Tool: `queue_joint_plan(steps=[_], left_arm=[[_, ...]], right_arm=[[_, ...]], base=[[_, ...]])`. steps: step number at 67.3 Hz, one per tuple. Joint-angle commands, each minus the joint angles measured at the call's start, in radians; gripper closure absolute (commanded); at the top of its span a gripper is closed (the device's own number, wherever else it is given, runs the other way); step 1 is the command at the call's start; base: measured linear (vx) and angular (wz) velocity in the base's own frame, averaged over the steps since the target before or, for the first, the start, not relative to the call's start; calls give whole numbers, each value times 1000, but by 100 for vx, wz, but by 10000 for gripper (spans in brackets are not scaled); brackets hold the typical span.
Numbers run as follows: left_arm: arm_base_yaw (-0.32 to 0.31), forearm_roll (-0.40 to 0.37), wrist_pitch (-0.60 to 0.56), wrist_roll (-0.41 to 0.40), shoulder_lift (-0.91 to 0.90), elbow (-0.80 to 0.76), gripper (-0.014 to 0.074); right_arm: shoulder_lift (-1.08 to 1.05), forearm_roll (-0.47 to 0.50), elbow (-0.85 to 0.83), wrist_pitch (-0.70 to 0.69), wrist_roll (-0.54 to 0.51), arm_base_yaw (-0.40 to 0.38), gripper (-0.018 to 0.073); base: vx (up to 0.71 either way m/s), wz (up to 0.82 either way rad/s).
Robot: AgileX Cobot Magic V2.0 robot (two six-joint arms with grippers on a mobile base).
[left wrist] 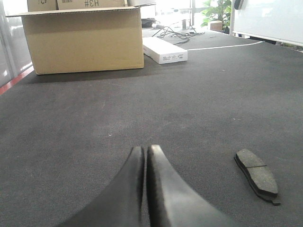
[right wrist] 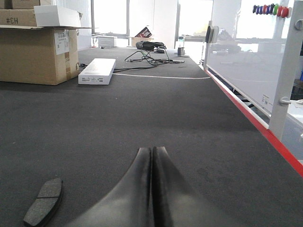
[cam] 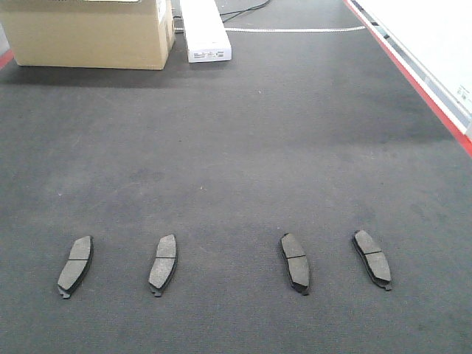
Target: Move and align brake pads A on conveyor
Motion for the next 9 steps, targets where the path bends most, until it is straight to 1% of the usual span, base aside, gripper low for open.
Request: queue_joint_plan(steps=[1,9], left_arm=[[1,-7,-68,-9,-15,19,603],[1,-7,-68,-9,-15,19,603]], right_arm=[[-13,-3,13,-69,-5,-7,571],[-13,-4,13,-69,-5,-7,571]], base=[[0,0],[0,0]])
